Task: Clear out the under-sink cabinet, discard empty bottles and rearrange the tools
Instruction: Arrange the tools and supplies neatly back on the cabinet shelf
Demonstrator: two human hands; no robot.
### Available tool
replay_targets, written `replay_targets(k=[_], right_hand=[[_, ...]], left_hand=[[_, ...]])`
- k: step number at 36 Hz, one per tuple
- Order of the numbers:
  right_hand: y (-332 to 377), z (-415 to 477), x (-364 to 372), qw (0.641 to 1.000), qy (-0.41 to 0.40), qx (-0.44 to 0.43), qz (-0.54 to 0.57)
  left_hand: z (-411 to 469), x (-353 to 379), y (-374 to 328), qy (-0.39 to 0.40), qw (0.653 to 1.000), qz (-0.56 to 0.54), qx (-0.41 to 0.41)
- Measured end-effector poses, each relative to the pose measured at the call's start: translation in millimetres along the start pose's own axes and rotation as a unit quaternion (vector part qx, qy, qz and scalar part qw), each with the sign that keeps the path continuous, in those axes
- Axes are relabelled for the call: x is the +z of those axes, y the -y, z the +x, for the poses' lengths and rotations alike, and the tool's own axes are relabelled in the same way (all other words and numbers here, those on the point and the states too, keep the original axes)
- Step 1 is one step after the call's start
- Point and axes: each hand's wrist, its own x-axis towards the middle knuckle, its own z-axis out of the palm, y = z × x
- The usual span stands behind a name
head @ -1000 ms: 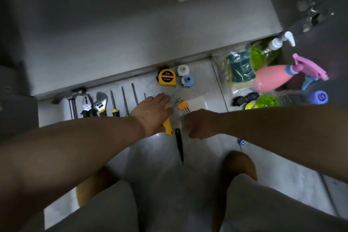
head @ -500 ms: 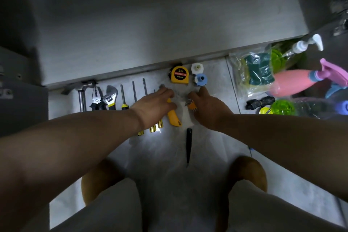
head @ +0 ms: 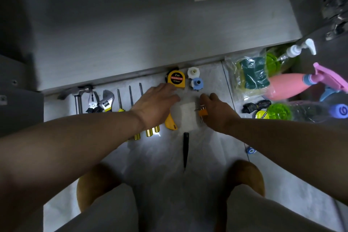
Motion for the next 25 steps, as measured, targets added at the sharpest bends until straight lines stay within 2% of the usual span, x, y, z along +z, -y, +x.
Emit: replay_targets(k=[4, 8, 15, 19, 25], right_hand=[[1, -2, 1, 0.999, -0.006, 0.026, 0.034], [4, -4, 3, 0.999, -0.001, 0.038, 0.017], [-3, -3, -1, 0.997, -0.004, 0.082, 0.001], [-14, -5, -2, 0.995, -0.016, 0.098, -0.003], [-29, -12, -6, 0.994, -0.017, 0.105, -0.015]], left_hand=[[27, -7, -6, -0.026, 0.997, -0.014, -0.077], [44, -4, -5, 0.009, 0.993, -0.041, -0.111], [43, 3, -14, 0.019, 0.995, -0.013, -0.098], [35, 14, -27, 0.053, 0.997, -0.002, -0.065], [37, 27, -48, 0.090, 0.993, -0.058, -0.053]])
